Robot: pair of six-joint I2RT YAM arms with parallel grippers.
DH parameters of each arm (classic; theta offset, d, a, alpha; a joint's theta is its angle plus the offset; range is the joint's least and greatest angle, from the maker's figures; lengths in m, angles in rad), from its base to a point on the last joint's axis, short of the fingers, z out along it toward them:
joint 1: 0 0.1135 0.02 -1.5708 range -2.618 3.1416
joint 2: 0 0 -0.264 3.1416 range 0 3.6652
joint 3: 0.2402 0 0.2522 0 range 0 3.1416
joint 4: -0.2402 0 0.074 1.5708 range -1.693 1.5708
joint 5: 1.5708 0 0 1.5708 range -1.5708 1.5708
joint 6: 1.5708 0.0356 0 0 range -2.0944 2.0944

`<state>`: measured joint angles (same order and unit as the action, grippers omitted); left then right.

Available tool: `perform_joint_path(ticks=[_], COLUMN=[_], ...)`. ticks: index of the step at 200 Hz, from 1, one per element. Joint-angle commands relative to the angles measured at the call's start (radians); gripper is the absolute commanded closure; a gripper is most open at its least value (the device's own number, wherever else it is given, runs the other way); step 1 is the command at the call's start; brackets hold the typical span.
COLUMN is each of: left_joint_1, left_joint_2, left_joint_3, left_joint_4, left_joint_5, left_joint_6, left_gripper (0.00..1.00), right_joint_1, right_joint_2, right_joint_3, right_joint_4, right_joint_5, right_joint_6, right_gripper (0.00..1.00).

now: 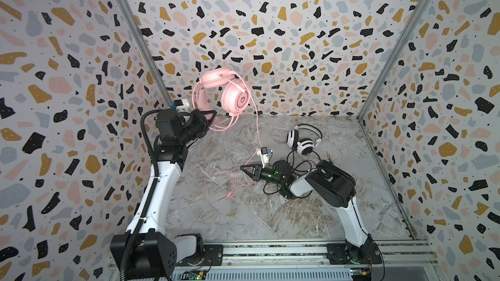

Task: Wrap the headphones

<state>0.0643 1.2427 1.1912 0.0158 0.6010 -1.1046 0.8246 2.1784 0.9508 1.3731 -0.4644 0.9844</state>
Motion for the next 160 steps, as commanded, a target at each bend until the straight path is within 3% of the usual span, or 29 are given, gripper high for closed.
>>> perform_joint_path(ticks=[1, 15, 47, 72, 125, 160], left_joint_1=[0.009, 0.009, 0.009, 0.010, 0.009, 0.010], left_joint_2=[0.003, 0.000, -0.009, -0.028, -0.094, -0.119], left_joint_3=[-0.011, -0.016, 0.024, 0.029, -0.023, -0.030], left_joint_4=[0.076, 0.002, -0.212, -0.249, -0.292, -0.322], left_joint_5=[-0.112, -0.209, -0.466, -0.551, -0.648, -0.776], left_joint_6=[-0.047, -0.028, 0.055, 0.122, 0.264, 0.289], left_gripper=[1.00, 1.00, 1.00, 1.00, 1.00, 1.00], right_joint_1=[-0.027, -0.033, 0.005, 0.056, 0.052, 0.033], right_joint_2=[-0.086, -0.162, -0.339, -0.411, -0.511, -0.602], right_joint_3=[-0.050, -0.088, 0.046, 0.164, 0.218, 0.144], right_joint_4=[-0.006, -0.179, -0.867, -1.226, -1.639, -1.716], right_joint_5=[0.009, 0.050, 0.232, 0.386, 0.548, 0.602], right_joint_6=[-0.002, -0.072, -0.394, -0.584, -0.781, -0.793], right_gripper=[0.97, 0.99, 0.99, 0.99, 0.99, 0.98])
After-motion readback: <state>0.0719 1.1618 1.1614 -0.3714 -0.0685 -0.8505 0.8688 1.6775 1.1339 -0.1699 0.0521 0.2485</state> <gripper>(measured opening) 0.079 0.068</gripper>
